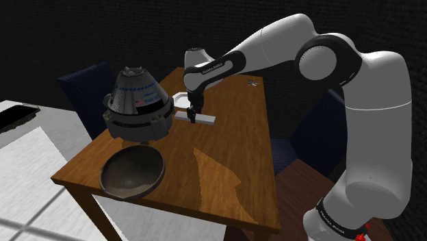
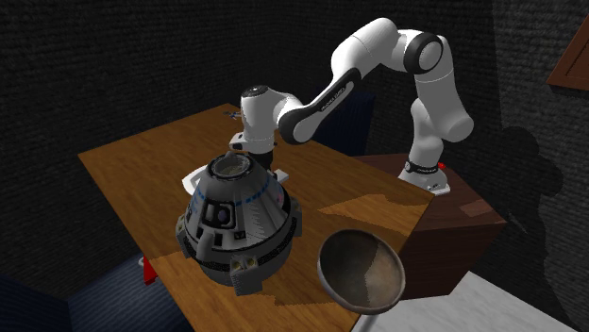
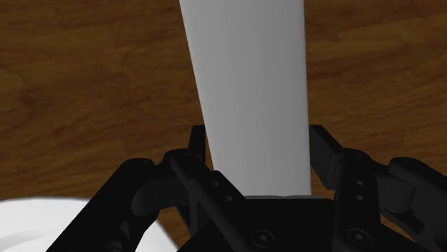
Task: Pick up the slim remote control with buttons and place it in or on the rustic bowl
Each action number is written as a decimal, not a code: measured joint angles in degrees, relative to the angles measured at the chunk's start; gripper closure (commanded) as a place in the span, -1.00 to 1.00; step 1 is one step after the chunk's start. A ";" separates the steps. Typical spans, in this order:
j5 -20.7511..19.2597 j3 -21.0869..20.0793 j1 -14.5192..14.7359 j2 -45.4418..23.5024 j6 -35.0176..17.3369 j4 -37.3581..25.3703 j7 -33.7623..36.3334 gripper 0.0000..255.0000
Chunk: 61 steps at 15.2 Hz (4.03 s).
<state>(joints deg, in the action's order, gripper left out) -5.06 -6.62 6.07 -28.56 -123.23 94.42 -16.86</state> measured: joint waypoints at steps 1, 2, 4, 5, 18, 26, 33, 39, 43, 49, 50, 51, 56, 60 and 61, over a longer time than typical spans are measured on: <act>0.00 0.00 0.00 0.02 -0.01 0.02 0.00 1.00; 0.00 0.00 0.00 0.00 0.01 -0.01 0.00 1.00; 0.07 -0.03 -0.02 0.28 0.76 -0.42 -0.06 1.00; 0.14 -0.05 -0.06 0.71 1.23 -0.44 -0.12 1.00; 0.75 -0.40 -0.03 4.24 9.52 -5.25 -0.47 1.00; 1.01 -0.47 -0.10 5.36 15.20 -9.83 -0.89 1.00; 1.12 -0.56 0.05 5.79 20.34 -14.56 -1.03 1.00; 1.02 -1.59 2.17 8.23 21.09 -12.73 2.14 1.00; 0.74 -2.90 4.93 10.53 20.49 -9.92 6.73 1.00; 0.54 -5.62 9.66 13.03 19.33 -5.80 13.95 1.00; 0.48 -6.01 10.33 13.21 19.29 -5.53 15.01 1.00; 0.33 -6.48 11.20 13.24 18.99 -5.16 16.39 1.00; -0.45 -8.73 15.47 12.48 19.87 -6.50 22.93 1.00; -1.23 -10.37 18.92 11.24 20.45 -8.03 27.97 1.00; -1.57 -10.75 19.90 10.39 20.79 -9.14 29.28 1.00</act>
<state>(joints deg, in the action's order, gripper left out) -6.63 -17.37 25.97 -18.17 -102.44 85.28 12.42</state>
